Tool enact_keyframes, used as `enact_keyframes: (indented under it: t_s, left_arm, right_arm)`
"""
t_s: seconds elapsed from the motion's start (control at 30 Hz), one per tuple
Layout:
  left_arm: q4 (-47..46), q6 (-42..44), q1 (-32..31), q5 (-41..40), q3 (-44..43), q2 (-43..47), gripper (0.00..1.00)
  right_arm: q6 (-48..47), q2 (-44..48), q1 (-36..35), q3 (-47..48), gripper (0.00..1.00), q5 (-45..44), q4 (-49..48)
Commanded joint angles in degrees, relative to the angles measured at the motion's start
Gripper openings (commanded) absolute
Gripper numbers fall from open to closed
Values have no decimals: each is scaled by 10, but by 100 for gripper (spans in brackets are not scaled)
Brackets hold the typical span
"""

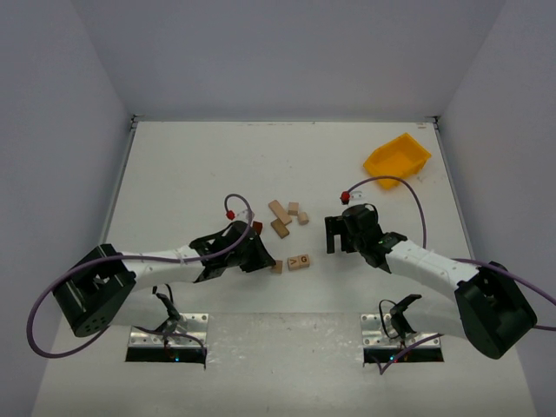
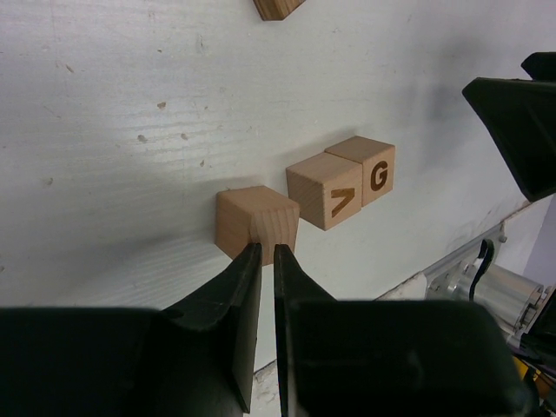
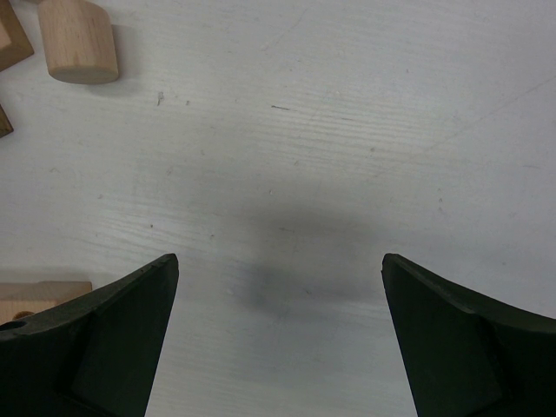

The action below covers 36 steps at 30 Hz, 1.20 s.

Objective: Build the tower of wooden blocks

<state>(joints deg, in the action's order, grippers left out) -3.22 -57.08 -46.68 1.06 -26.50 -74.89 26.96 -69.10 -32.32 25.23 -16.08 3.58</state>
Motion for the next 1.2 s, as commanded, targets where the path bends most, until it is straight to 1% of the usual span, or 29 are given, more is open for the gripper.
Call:
enact_keyframes:
  t_s: [0.0,0.13,0.2,0.37,0.43,0.53,0.6,0.77,1.17]
  left_arm:
    - [-18,3,-8,-8,-15,15,10]
    - [-12,1,-8,-8,-11,22,10]
    - [-4,-1,-9,-22,-9,31,10]
    - [15,-11,-8,-49,12,83,11]
    - [19,-9,-8,-54,16,86,9]
    - [30,-8,-7,-57,16,72,2]
    - [30,-8,-7,-58,16,59,0]
    - [30,-9,-6,-65,18,38,0]
    - [-16,9,-7,-26,12,-43,0]
  right_arm:
    - [-1,11,3,16,99,-11,-9]
    - [0,12,4,15,99,-11,-9]
    - [-1,12,4,15,99,-11,-9]
    - [-1,12,4,16,99,-12,-8]
    - [0,12,3,17,99,-12,-5]
    - [0,13,3,17,99,-14,-3]
    - [-1,14,3,17,99,-17,-3]
    - [1,14,4,16,99,-20,-2]
    - [3,8,4,17,99,-19,2]
